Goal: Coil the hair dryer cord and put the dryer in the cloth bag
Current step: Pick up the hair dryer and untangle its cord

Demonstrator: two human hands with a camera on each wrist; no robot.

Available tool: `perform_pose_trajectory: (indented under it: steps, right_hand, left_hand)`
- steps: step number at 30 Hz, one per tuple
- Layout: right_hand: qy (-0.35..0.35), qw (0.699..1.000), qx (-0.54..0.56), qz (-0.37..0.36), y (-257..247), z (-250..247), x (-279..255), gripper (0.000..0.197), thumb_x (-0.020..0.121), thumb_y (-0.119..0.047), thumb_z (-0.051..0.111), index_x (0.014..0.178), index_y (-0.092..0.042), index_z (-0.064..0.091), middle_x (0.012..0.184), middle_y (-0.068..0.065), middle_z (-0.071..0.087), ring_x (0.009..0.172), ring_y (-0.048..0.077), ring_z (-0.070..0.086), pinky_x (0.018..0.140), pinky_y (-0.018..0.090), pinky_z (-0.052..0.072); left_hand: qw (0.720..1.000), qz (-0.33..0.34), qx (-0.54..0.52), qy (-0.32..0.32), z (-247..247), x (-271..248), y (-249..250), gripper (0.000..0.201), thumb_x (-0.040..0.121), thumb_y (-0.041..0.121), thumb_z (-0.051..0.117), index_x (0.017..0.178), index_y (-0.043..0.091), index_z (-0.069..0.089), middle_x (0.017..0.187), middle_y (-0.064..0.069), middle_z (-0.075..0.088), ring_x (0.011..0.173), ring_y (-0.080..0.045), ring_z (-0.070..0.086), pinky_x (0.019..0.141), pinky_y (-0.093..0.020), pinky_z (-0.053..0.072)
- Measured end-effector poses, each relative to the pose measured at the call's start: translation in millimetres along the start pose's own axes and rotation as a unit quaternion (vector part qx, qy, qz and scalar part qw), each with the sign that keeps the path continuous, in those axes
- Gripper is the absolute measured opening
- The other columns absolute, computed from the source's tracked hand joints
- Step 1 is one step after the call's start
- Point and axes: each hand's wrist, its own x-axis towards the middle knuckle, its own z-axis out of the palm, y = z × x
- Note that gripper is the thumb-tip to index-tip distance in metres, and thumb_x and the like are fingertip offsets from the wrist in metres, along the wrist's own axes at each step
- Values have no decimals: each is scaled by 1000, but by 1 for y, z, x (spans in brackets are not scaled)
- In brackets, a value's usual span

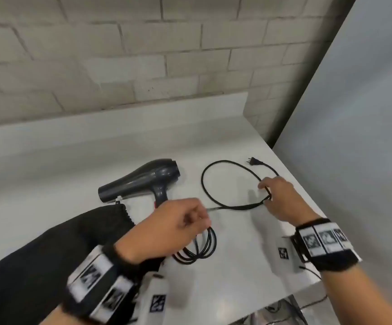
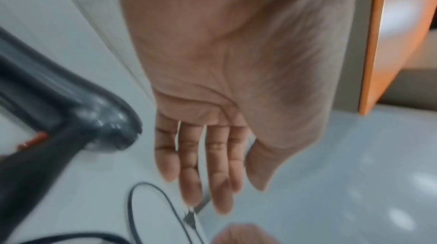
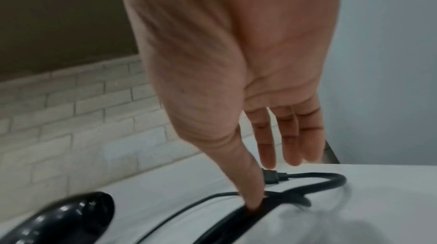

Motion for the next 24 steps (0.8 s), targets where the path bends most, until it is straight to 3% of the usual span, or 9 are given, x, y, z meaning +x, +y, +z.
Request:
perform_pose_trajectory:
  steps: [2,6,9,12,14,16,19,21,24]
  right_hand:
    - [-45,998,-49,14,2,-4,5,45,80,-9,70,121,-21,56,121,7,53,109,29,53,89,35,49]
    - [-116,990,-74,-20,5,-5,6,31,82,-16,72,110,-20,62,112,1,58,105,22,57,89,31,48]
    - [-93,992,-64,-61,8,-4,1,9,87,-10,64,93,-16,66,96,1,61,90,20,59,77,25,45]
    - [-35,994,-15,-98,8,-10,-7,10,87,-9,64,90,-18,67,90,-2,61,86,19,59,76,26,46]
    - [2,991,19,-131,3,-19,-15,10,88,-12,66,91,-21,69,89,-5,64,82,12,58,77,27,48]
    - [29,985,49,-163,-8,-32,-27,8,88,-16,67,91,-23,69,84,-13,63,73,-1,53,71,20,43]
    - [73,970,104,-206,-28,-49,-45,7,88,-19,69,91,-25,70,73,-23,58,69,-5,53,64,9,37]
    - [105,958,155,-218,-38,-58,-56,7,87,-19,70,92,-25,71,67,-25,59,66,-1,54,62,8,39]
    - [159,941,222,-198,-45,-63,-68,15,82,-21,75,94,-28,69,73,-20,61,66,11,54,61,16,43]
  left_hand:
    - [999,11,36,12,13,28,7,10,93,34,64,94,25,67,84,9,69,74,0,60,67,-14,47]
    - [998,10,60,-5,41,75,3,16,93,35,63,101,22,65,97,9,68,91,-5,63,83,-26,53]
    - [995,11,100,-26,58,91,-2,28,94,36,62,117,21,61,117,5,64,108,-11,59,95,-30,50]
    - [990,16,133,-40,70,95,-6,47,94,35,62,136,20,50,135,1,55,122,-16,53,103,-30,43]
    - [992,24,121,-16,73,93,-6,51,94,37,63,139,21,47,138,2,54,125,-15,52,104,-31,42]
    - [994,44,98,17,73,90,-3,44,94,37,62,133,22,51,129,3,60,119,-12,56,100,-29,45]
    - [994,84,25,66,64,80,6,13,97,29,59,109,24,61,87,12,65,80,-2,59,74,-24,46]
    - [989,102,-44,95,54,70,13,7,100,23,56,98,23,63,73,13,60,64,-1,55,64,-19,44]
    - [975,104,-153,127,36,49,23,15,102,17,51,101,20,66,73,6,62,65,-7,60,64,-27,53]
